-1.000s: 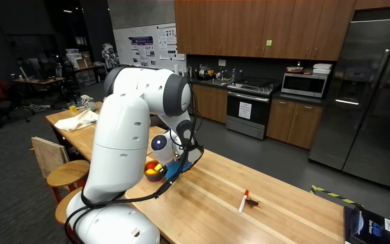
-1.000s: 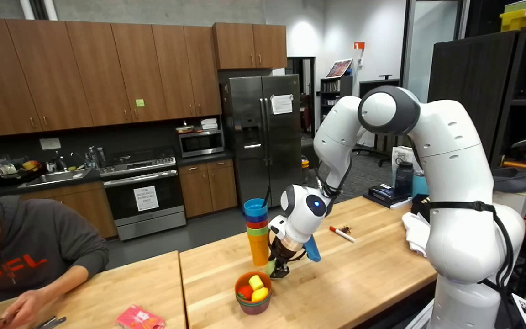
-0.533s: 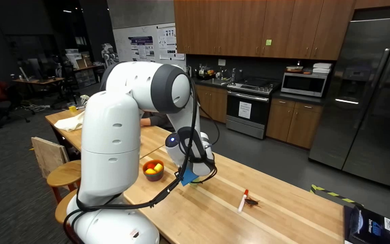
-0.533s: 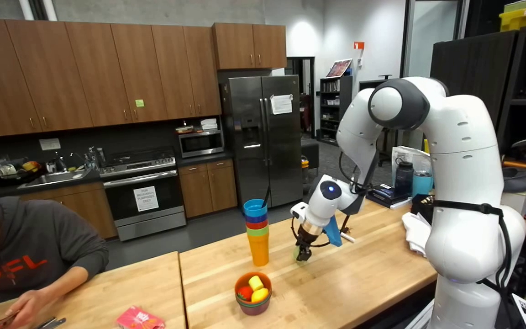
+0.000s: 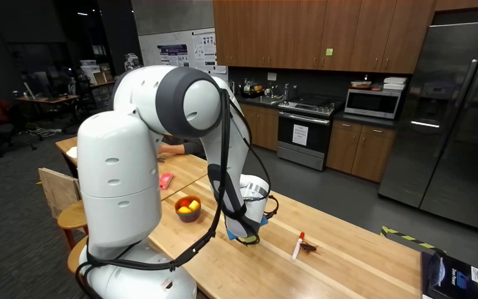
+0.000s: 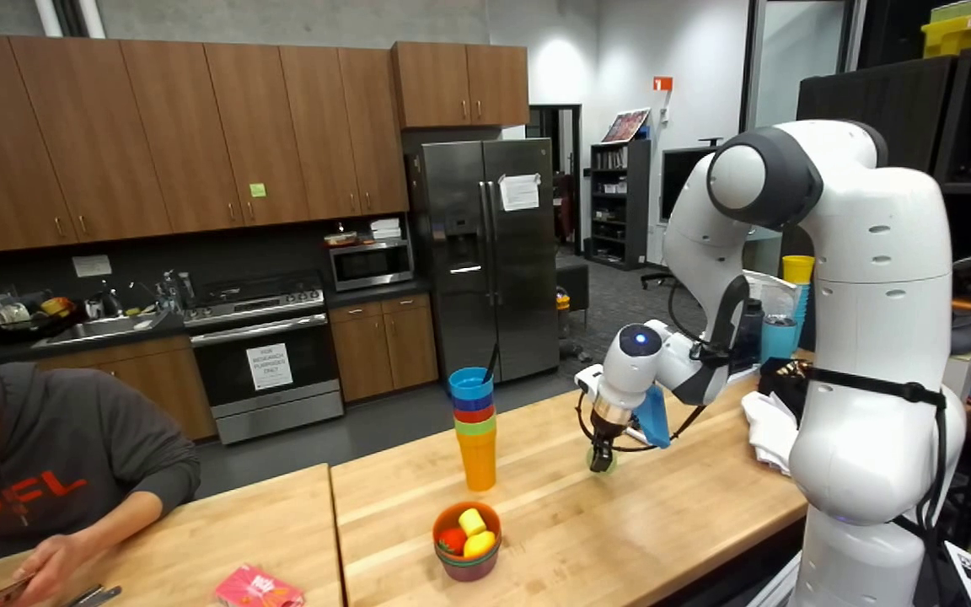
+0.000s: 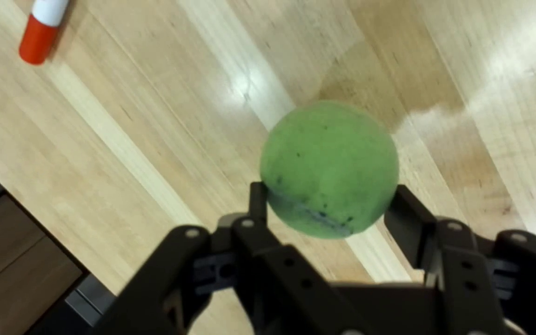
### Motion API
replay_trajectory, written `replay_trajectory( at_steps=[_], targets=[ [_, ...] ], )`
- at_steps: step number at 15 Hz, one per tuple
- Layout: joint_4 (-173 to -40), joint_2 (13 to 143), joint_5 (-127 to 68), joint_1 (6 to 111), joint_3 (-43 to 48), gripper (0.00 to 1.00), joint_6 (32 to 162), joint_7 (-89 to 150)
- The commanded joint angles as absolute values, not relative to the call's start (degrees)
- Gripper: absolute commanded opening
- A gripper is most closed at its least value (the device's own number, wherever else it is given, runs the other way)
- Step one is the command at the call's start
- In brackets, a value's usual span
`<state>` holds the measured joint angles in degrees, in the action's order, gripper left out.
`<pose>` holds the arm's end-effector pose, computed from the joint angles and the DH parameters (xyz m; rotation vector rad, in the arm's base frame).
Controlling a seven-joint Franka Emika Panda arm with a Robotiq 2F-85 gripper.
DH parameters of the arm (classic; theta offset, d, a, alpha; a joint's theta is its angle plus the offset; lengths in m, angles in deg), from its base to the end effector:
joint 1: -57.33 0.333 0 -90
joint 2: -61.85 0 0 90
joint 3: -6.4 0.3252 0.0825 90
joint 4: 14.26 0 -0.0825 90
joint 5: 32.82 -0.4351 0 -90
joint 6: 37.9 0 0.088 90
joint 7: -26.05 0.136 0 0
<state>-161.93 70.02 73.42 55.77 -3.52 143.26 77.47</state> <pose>0.4216 -0.0006 0.1459 2.6576 1.0731 0.5053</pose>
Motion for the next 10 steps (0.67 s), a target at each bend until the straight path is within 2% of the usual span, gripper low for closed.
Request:
replay_trajectory(
  at_steps=[1, 10],
  targets=[
    [-166.53, 66.45, 62.8, 56.1, -6.43, 0.39, 139.95, 69.15],
    [-171.05, 58.05, 21.9, 53.63, -3.87, 0.39, 128.6, 35.93]
  ],
)
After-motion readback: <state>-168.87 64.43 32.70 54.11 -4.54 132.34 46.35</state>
